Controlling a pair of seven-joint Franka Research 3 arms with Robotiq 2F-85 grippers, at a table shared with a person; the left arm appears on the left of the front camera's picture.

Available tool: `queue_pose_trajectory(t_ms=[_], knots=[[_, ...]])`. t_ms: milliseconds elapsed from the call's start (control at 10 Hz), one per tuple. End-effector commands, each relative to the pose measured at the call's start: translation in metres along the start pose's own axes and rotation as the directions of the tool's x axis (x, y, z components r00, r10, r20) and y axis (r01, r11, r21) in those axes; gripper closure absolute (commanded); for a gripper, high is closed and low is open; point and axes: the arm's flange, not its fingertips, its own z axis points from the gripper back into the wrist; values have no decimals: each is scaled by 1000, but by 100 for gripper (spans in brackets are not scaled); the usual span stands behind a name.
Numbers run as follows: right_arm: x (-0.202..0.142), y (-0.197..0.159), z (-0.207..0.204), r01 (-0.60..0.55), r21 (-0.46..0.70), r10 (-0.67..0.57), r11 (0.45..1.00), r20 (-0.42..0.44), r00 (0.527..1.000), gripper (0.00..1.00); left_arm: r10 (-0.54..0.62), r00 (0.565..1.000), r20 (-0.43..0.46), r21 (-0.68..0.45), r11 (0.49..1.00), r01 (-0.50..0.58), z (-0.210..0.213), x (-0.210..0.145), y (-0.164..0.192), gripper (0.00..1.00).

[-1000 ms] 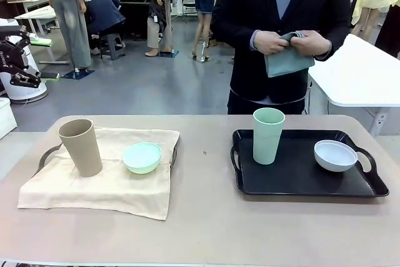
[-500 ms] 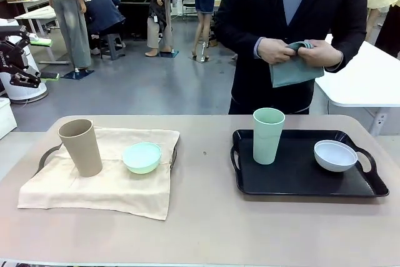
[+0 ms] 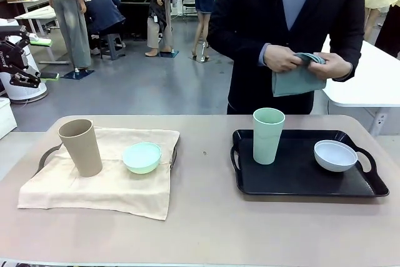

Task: Set up a tray with a mat and arrange the tableware.
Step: Pick up the Picnic Bowl and Reusable plastic cup from the Handle tray in front of the human's position and hold them in the air.

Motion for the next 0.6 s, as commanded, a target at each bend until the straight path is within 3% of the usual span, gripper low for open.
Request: queue_pose_trajectory(t_ms=[0, 500], knots=[[0, 3, 0, -19, 31, 19, 999, -1, 1000, 19, -8, 1000, -16, 17, 1000, 8, 3, 2, -1, 0], [0, 3, 0, -19, 31, 19, 999, -1, 1000, 19, -8, 1000, -16, 17, 1000, 8, 3, 2, -1, 0]])
